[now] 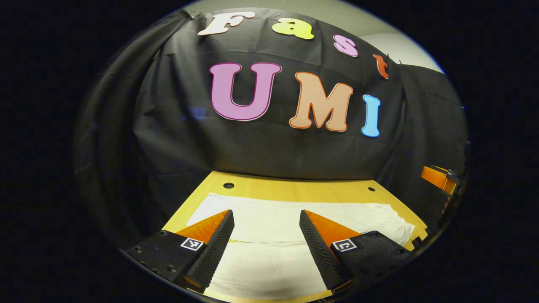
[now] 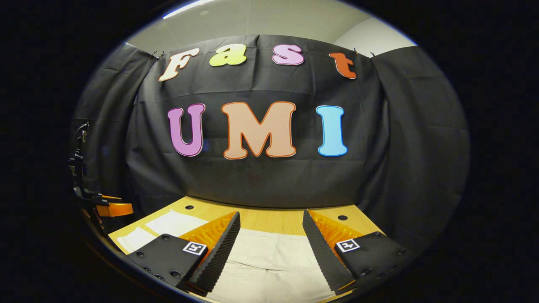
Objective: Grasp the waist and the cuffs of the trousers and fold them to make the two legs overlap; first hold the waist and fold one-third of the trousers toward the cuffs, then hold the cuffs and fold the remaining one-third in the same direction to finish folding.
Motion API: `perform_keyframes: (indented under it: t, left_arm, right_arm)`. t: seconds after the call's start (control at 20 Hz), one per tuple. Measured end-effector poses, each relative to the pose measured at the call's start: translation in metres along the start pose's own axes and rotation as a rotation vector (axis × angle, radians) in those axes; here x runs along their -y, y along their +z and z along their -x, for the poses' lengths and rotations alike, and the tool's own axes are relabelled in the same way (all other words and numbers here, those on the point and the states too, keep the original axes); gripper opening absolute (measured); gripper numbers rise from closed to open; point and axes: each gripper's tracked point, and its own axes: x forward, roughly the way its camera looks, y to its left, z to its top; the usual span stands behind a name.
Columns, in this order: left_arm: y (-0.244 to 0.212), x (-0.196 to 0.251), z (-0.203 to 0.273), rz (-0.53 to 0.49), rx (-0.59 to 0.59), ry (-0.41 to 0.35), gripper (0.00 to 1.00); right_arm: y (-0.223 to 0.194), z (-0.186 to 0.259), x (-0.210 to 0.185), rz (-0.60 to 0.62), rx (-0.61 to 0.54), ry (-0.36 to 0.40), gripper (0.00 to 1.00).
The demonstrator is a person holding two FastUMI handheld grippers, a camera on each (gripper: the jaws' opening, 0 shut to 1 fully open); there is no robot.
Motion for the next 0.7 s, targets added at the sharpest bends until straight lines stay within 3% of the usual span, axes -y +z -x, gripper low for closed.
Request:
perform_keyframes:
  t: [0.3,0.7]
  left_arm:
    - [-0.05,-0.002,0.001,-0.117,-0.168,-0.184,0.95]
    - [-0.143,-0.027,0.028,-0.358,-0.517,-0.413,0.94]
  right_arm:
    - [-0.011,0.015,0.005,-0.004,-0.033,-0.05,0.96]
    - [-0.041,0.037,0.012,-0.024,-0.1,-0.114,0.96]
